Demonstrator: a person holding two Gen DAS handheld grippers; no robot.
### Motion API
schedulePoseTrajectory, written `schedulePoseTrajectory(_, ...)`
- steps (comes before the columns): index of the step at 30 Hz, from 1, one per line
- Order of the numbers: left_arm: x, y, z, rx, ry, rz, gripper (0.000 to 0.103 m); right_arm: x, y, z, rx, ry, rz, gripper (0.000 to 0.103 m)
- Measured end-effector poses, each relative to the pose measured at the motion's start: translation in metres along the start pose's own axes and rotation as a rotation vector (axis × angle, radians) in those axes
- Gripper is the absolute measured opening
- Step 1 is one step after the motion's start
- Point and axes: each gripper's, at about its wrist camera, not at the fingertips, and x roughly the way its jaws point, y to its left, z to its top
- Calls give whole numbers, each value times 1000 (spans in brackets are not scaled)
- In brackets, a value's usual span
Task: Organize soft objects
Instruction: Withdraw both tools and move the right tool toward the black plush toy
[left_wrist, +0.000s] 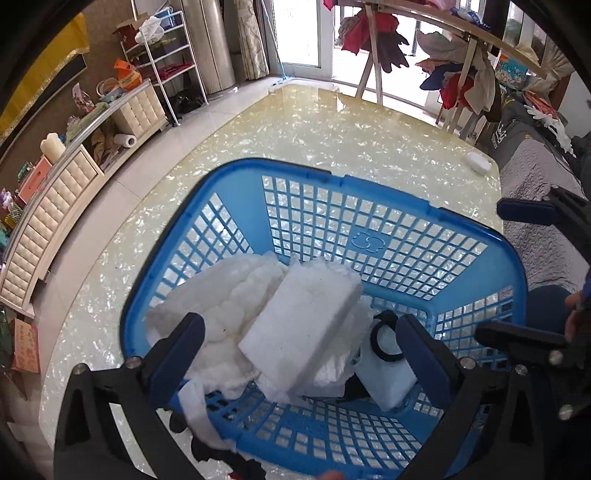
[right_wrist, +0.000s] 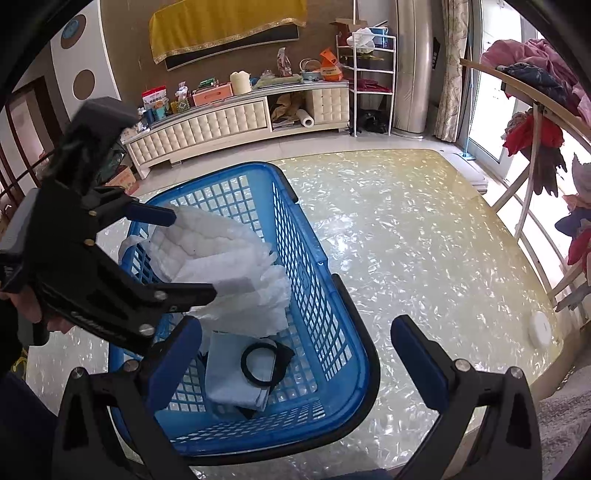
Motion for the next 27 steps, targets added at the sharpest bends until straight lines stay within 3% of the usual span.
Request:
schedulePoseTrajectory(7,-34,-1,-12,-8,-42,24,103,-1,9,-2,-11,18,5,103)
schedulePoseTrajectory(16,-76,5,-54,-44,-65,58,103,-17,32,-5,-37,22,6,103)
schedulePoseTrajectory(27,-111,28,-114,-189,-73,101,103,-23,89,-4,-135,17,28,103)
